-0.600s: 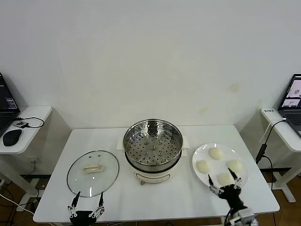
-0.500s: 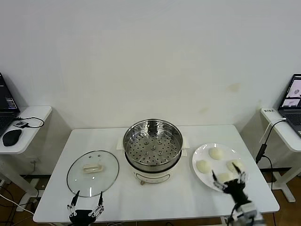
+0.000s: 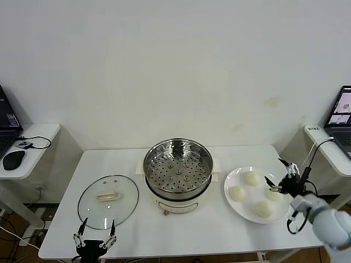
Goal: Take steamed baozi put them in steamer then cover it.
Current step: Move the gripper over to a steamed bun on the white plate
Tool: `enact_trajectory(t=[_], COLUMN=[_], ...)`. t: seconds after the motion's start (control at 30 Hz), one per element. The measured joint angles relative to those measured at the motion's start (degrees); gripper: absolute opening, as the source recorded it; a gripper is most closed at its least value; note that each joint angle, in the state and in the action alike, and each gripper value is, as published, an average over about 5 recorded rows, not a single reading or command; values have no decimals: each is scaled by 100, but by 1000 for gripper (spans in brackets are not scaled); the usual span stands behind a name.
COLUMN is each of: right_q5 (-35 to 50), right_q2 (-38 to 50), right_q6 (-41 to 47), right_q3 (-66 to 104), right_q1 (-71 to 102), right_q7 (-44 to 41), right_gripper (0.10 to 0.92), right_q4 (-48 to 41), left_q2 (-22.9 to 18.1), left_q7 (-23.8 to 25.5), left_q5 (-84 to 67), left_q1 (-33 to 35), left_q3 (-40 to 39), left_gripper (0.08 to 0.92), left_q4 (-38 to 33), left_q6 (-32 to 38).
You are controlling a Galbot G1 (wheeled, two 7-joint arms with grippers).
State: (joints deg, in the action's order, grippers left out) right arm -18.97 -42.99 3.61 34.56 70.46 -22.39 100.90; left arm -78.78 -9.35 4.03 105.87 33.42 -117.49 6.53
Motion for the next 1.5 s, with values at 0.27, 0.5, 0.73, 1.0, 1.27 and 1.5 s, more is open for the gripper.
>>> enact_trajectory(t=[0.27, 0.5, 0.73, 1.0, 1.27, 1.5], right_q5=[53, 94, 65, 2, -99, -204], right_q2=[884, 1104, 992, 643, 139, -209], right_q6=[206, 63, -236, -380, -434, -441], right_q3=[-1795, -3845, -5462, -6299, -6577, -6648], right_q1=[-2026, -3977, -5249, -5877, -6203, -6291], right_q7=[-1315, -2318, -3036, -3333, -3410, -3462], right_gripper=[823, 823, 823, 823, 823, 823], right_q4=[-958, -1808, -2583, -3312, -3939, -4357], left_q2=[5, -15, 13, 37, 56, 69], left_q7=[-73, -125, -130, -116, -122, -121], left_q5=[63, 86, 106, 113, 120, 118], left_q1=[-14, -68, -134, -179, -158, -159], left_q3=[107, 180, 252, 326, 411, 454], left_gripper=[823, 823, 823, 823, 823, 823], left_q4=[43, 50, 60, 84, 122, 142], left_q6=[-59, -49, -69, -67, -25, 6])
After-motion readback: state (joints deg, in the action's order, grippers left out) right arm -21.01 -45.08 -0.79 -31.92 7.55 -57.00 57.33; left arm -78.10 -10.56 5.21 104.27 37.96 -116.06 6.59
